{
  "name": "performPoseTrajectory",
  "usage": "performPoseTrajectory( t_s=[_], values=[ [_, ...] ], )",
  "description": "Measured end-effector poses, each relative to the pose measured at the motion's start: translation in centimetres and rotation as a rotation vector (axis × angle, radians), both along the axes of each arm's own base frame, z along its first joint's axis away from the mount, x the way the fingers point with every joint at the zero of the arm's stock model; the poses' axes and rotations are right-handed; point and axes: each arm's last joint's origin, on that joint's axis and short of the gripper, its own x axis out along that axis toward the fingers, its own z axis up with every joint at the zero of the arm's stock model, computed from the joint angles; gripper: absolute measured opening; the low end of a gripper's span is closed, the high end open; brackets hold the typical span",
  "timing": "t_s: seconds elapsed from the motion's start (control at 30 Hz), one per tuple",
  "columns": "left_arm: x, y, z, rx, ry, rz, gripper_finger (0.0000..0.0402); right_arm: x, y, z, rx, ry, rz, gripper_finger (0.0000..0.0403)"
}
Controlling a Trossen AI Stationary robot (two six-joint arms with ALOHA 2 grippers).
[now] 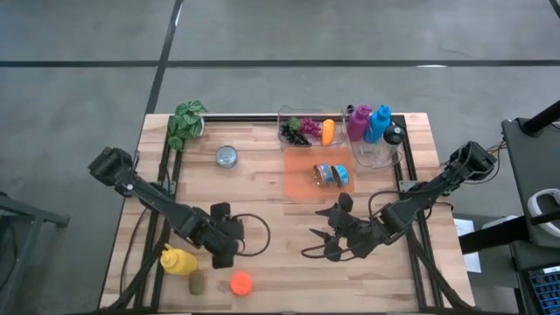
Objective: Pick & Place Food Item
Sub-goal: Put the banana into the left transparent bin
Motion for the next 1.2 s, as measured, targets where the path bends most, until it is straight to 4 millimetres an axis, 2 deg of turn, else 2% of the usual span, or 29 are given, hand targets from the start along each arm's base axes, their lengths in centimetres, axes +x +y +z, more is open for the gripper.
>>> performPoseTrajectory(
  t_s=[0.3, 0.57, 0.83, 1.2],
  values=[
    [-0.2, 1.7, -0.6, 0.005, 0.080, 0.165, 0.0257, 0.0, 0.0, 0.0, 0.000, 0.000, 0.000, 0.0270],
    [-1.1, 4.3, -3.6, -0.032, 0.235, 0.294, 0.0277, 0.0, 0.0, 0.0, 0.000, -0.001, -0.001, 0.0268],
    [-2.2, 5.3, -5.8, -0.085, 0.331, 0.354, 0.0268, 0.0, 0.0, 0.0, 0.000, -0.001, -0.001, 0.0255],
    [-2.2, 5.1, -5.9, -0.131, 0.345, 0.346, 0.0245, 0.0, 0.0, 0.0, -0.001, -0.001, -0.001, 0.0253]
  ],
)
